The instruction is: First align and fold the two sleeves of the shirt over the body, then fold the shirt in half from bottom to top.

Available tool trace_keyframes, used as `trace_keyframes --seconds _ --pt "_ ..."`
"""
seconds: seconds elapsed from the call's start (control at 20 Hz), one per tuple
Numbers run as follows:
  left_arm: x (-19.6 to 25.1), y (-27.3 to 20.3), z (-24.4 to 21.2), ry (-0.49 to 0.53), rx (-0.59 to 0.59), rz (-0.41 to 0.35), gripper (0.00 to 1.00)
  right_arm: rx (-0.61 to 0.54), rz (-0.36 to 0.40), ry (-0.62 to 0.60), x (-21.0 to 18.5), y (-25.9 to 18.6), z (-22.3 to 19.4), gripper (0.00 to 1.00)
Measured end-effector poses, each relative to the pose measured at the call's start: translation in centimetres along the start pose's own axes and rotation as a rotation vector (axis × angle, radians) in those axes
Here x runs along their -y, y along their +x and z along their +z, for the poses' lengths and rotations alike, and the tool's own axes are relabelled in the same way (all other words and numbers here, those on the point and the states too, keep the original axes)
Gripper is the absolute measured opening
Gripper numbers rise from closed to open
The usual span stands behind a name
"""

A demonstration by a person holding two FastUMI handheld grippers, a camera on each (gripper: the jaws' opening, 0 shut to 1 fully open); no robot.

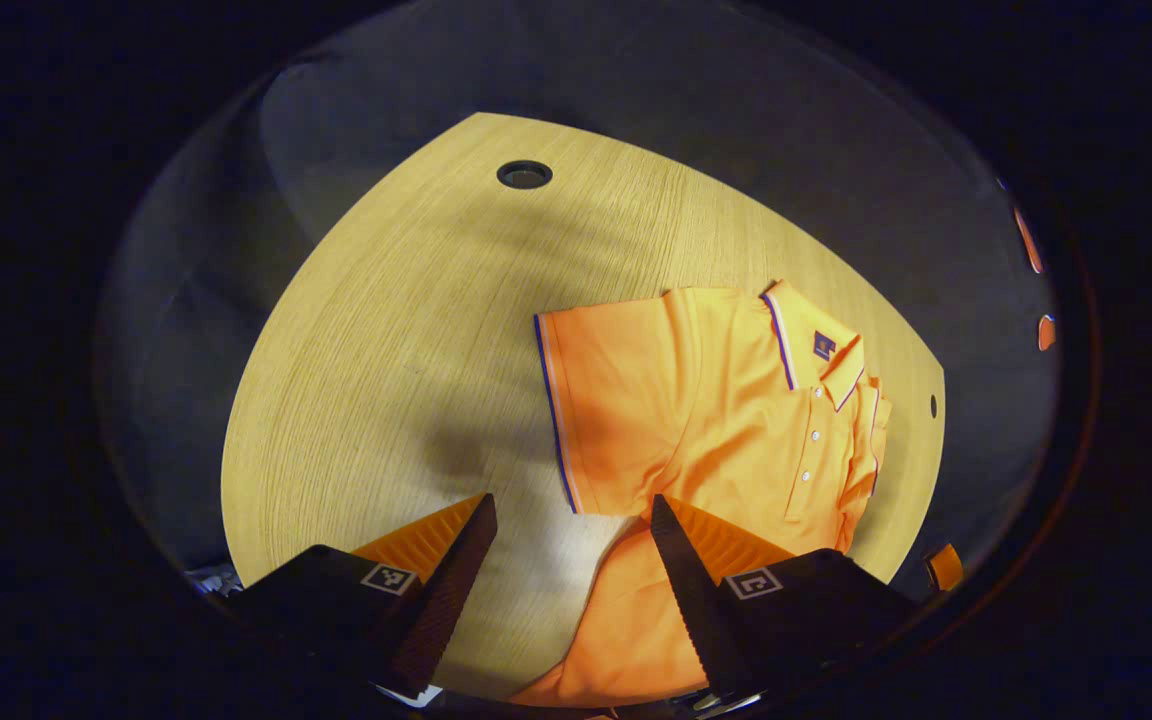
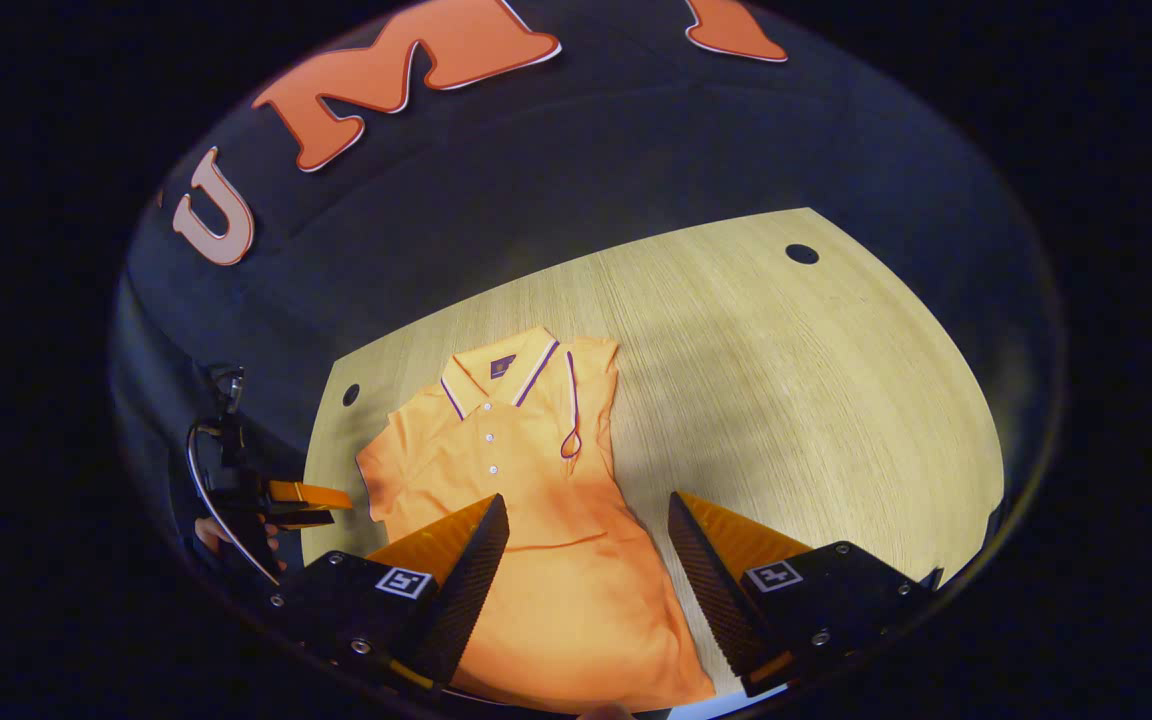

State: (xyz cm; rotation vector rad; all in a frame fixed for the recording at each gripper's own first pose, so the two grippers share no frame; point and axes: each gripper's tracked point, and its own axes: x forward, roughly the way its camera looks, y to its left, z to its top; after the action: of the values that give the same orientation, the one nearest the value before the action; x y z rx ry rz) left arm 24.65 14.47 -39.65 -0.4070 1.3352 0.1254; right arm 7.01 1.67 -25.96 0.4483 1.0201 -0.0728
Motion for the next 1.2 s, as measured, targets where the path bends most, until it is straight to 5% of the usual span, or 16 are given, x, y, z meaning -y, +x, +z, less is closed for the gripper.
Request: trace_keyframes --seconds 0.3,0.4,0.5,0.8,1.0,1.1,1.2 --pt "0.1 3.7 2.2 0.063 -0.059 0.070 0.95 0.037 -0.047 0.060 1.1 -3.6 -3.3 0.98" --pt "0.6 4.8 2.3 0.072 -0.073 0.088 0.92 0.047 -0.072 0.081 2.0 -4.7 -4.3 0.98" --pt "1.0 5.7 1.8 0.085 -0.104 0.102 0.74 0.065 -0.089 0.112 2.5 -5.5 -4.7 0.98" --pt "1.4 6.3 2.5 0.133 -0.087 0.155 0.71 0.087 -0.113 0.138 3.2 -6.9 -5.5 0.98" --pt "2.9 6.5 3.2 0.187 -0.049 0.096 0.15 0.078 -0.106 0.147 3.3 -6.8 -6.2 0.98" --pt "3.5 5.6 3.8 0.181 -0.034 0.043 0.15 0.082 -0.104 0.143 3.4 -6.7 -6.2 0.98" --pt "4.6 5.2 3.8 0.214 -0.007 0.013 0.05 0.082 -0.113 0.139 3.7 -6.6 -6.4 0.98"
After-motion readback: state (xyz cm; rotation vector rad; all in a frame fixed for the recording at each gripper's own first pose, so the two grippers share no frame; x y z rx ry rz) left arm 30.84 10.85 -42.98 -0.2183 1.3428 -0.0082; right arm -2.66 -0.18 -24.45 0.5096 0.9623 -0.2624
